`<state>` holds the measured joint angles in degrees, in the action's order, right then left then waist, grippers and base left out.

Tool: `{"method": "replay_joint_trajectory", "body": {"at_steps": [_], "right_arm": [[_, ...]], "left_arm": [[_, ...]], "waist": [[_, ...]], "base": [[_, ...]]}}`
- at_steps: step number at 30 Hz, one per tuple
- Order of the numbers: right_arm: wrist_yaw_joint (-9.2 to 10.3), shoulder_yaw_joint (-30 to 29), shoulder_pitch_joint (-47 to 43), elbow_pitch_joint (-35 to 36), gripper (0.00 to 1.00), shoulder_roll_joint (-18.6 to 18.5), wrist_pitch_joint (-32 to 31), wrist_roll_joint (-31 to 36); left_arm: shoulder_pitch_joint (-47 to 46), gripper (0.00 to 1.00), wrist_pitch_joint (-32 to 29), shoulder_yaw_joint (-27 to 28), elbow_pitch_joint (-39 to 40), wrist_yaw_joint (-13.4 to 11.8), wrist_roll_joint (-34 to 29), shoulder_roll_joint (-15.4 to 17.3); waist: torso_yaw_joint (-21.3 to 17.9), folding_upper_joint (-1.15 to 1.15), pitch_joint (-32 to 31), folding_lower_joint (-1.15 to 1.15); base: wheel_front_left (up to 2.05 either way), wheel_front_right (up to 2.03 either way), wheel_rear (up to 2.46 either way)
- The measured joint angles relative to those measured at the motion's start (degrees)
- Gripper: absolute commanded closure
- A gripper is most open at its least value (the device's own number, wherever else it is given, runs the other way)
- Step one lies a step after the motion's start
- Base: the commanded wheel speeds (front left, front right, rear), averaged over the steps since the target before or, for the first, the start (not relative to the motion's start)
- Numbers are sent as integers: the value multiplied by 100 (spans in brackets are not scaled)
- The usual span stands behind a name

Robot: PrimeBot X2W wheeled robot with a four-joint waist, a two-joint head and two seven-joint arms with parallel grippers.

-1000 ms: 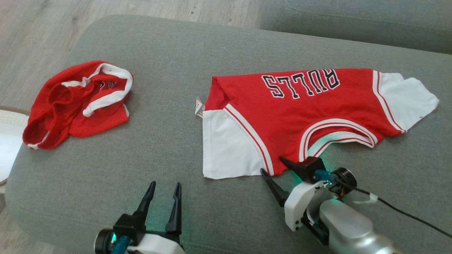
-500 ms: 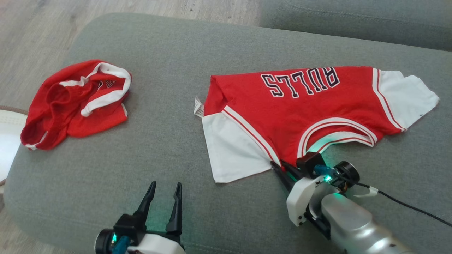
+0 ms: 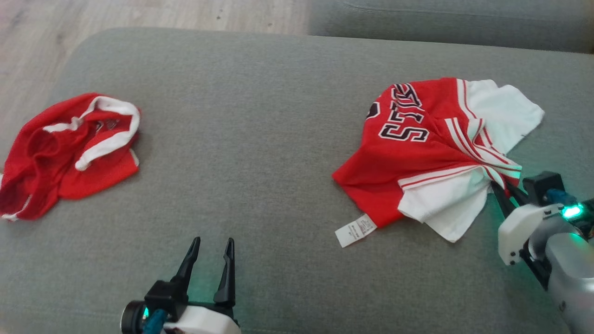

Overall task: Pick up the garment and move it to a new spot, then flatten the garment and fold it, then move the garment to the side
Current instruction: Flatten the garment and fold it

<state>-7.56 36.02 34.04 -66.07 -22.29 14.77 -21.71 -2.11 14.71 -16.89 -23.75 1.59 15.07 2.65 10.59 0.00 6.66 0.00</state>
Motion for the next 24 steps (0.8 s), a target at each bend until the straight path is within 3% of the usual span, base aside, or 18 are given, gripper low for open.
{"method": "replay_joint_trajectory", "body": {"at_steps": [1, 2, 3, 7, 11, 17, 20, 24], "right_arm": [[0, 0, 0, 0, 100, 0, 0, 0], [0, -58, -7, 43, 82, 2, 0, 5], [0, -138, -17, 99, 4, 15, 0, 4], [0, -625, -117, 554, 0, 62, -2, -7], [1, -1482, -440, 1642, 0, 265, -15, 49], [2, -2689, -1550, 3292, 0, 1013, -15, 630], [2, -2798, -2040, 3632, 0, 1435, -15, 854], [2, -2791, -2221, 3882, 0, 1697, -15, 980]], "left_arm": [[0, 0, 0, 0, 0, 0, 0, 0], [0, 0, 0, 3, 1, 0, 0, 1], [-1, 0, 0, 4, 3, 0, -1, 1], [-11, 0, 0, 3, 5, 2, -1, 0], [-26, 0, 0, 2, 21, 20, 0, 1], [-75, 0, 0, -136, 153, 78, 267, 3], [-237, 0, 0, -358, 162, 115, 504, 7], [-536, 0, 0, -764, 101, 201, 864, 4]], "waist": [[0, 0, 0, 0], [-35, 0, 1, 0], [-70, 0, 4, 0], [-181, 0, 7, 0], [-274, 0, -25, 0], [-488, 0, -91, -1], [-655, 0, -97, -1], [-936, 0, -54, 0]], "base": [[0, 0, 0], [0, 0, 0], [0, 0, 0], [0, 0, 0], [0, 0, 0], [0, 0, 0], [0, 0, 0], [0, 0, 0]]}}
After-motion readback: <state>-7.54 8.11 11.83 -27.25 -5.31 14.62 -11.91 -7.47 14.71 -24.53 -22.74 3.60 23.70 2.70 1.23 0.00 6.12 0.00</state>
